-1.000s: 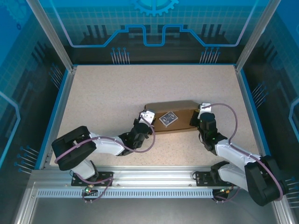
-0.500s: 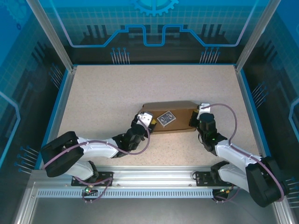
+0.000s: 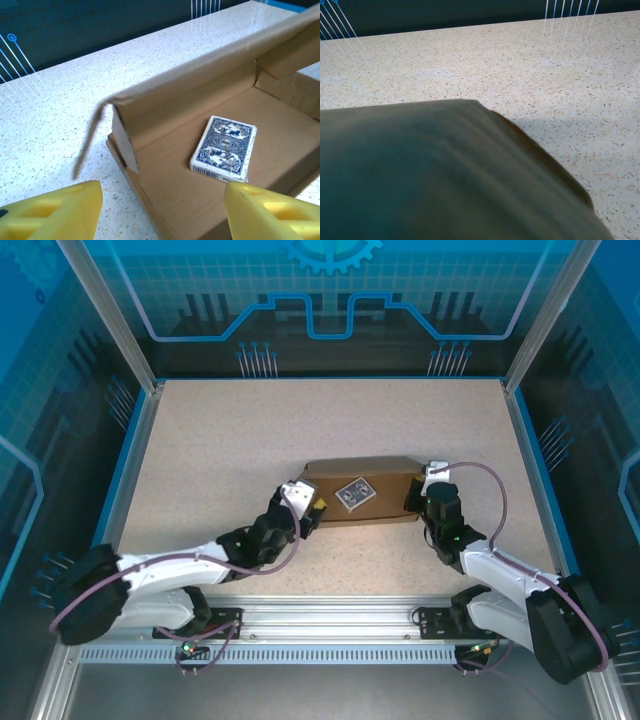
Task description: Fold the paper box
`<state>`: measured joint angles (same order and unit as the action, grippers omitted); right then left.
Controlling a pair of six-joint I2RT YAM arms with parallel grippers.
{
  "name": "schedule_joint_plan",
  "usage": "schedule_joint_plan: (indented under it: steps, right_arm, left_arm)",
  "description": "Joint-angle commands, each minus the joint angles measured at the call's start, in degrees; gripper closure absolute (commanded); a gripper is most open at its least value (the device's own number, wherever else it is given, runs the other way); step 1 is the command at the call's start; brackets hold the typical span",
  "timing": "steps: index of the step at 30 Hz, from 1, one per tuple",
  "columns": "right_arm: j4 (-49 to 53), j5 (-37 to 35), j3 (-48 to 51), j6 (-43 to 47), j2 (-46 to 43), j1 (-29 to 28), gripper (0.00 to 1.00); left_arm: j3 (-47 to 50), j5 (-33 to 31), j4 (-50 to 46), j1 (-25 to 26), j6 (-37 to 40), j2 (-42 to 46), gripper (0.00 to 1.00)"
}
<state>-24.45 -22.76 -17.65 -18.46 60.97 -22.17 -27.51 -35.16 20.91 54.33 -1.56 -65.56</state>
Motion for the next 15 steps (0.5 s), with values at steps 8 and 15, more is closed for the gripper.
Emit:
schedule_joint_plan:
  steps: [8,15]
  right_arm:
    - [0.89,-0.68,-0.80,-0.34,0.27,-1.21,1.00]
    - [0.81,-0.67,-0.90,-0.44,0.46,-1.29,1.00]
  left_arm:
    - [-15.47,8.36,-30.35,-2.39,-3.38,13.47,0.35]
    - [-33.11,19.53,-41.03,-9.34,-4.08,0.97,0.35]
